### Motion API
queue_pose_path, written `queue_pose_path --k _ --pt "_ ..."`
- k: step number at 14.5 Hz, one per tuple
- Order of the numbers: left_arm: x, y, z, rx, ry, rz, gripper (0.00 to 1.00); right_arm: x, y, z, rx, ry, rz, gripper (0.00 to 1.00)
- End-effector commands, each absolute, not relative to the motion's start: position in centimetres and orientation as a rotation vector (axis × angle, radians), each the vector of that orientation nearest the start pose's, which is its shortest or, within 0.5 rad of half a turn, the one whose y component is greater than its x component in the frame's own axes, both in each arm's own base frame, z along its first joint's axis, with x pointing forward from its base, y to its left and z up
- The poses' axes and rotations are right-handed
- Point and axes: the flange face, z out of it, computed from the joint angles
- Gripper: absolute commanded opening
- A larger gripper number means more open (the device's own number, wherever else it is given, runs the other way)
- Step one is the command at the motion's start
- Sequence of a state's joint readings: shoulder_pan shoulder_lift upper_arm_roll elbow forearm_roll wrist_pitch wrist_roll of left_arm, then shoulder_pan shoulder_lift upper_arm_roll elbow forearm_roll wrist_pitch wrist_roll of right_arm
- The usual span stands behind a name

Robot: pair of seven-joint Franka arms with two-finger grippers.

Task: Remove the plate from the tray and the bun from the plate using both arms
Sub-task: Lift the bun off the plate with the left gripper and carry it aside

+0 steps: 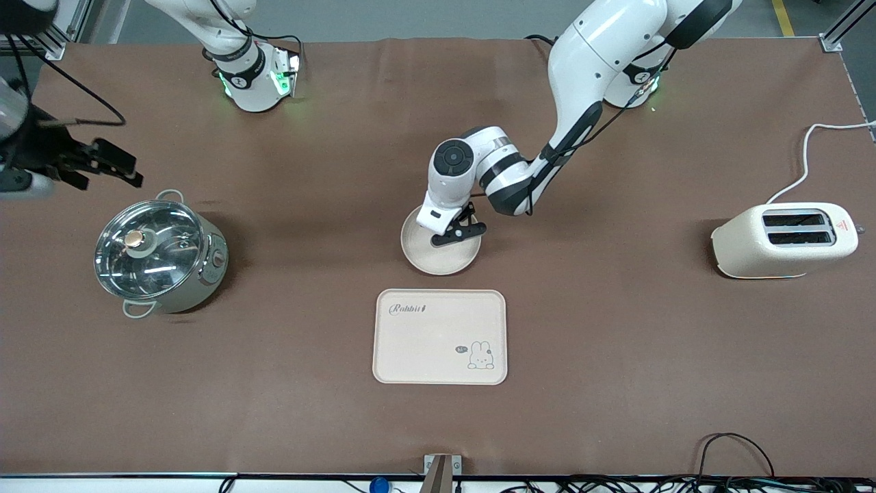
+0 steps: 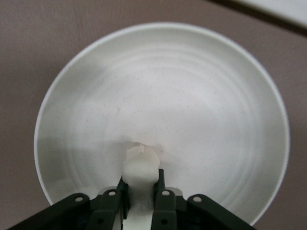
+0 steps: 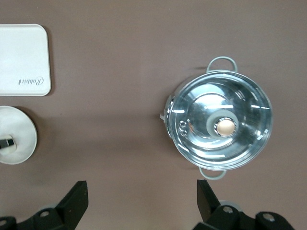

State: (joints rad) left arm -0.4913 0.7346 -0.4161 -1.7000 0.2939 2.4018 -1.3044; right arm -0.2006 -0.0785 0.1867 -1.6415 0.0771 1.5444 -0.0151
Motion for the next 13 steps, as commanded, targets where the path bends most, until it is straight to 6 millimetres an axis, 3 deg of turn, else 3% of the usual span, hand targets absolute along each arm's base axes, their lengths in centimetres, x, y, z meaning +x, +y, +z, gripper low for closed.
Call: queue_pose_path --k 1,4,6,9,13 --pt "46.7 -50.0 25.6 -3.178 -0.485 -0.053 0.11 51.8 0.3 66.2 -3.107 -0.028 0.032 1.0" --pt "52.3 -46.8 30.5 -3.164 -0.569 -0.118 0.11 51.7 0.6 67.0 -3.126 -0.067 0.016 1.0" --pt "56.3 -42.6 32.2 -3.156 -0.61 -0.153 0.11 51.7 1.0 66.9 -3.129 -0.076 0.019 1.0" --pt "61.5 -34.6 32.0 -3.153 -0.536 -0.165 0.12 51.5 2.7 66.8 -3.149 -0.127 0.035 1.0" --pt "65.8 -25.3 28.1 -3.148 -0.472 -0.096 0.13 51.4 0.3 66.7 -3.147 -0.049 0.06 1.0"
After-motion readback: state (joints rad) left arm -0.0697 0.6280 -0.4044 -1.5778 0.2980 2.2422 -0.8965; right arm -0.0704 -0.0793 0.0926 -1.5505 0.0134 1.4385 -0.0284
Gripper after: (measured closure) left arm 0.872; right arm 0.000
